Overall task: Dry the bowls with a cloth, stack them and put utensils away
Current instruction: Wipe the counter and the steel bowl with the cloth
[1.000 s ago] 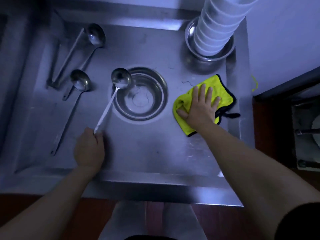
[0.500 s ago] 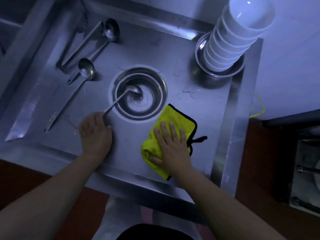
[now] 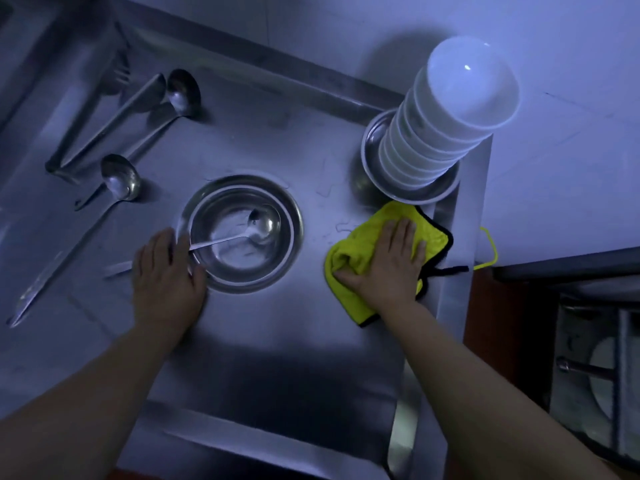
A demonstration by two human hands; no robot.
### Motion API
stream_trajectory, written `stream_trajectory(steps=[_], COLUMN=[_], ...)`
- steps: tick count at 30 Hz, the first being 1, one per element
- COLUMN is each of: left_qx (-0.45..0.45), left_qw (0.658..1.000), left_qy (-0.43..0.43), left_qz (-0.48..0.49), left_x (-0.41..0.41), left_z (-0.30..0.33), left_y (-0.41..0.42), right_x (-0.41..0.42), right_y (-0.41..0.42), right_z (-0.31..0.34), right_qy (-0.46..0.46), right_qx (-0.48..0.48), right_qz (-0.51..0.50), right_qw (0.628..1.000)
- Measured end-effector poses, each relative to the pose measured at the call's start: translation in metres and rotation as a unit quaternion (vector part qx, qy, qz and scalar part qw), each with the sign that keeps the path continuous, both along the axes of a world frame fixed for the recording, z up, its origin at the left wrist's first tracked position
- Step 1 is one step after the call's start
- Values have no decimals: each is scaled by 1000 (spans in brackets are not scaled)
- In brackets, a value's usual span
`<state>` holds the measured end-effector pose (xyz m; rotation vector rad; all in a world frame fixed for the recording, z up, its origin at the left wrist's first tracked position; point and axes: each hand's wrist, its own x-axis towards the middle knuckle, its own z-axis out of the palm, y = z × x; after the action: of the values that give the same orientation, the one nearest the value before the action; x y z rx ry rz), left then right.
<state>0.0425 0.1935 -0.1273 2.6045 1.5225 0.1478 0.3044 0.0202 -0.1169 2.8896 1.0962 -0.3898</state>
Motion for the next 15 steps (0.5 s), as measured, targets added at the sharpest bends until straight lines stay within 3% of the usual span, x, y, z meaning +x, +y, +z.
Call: stream_trajectory(steps=[4,9,15], left_qx=[24,51,25], left_qw=[999,984,987], left_qy=[-21,-86,-74], left_qz=[-23,-145,-138], left_x=[-2,-7,-8], left_z=[-2,-15,-20], left_y=[5,8,15], right_x=[-16,-26,2], right_y=[17,69,150], right_z=[-3,-10,-9], right_qy=[5,8,28], right_qx=[13,39,45], right_qz=[44,100,79], right_qw=[999,994,995])
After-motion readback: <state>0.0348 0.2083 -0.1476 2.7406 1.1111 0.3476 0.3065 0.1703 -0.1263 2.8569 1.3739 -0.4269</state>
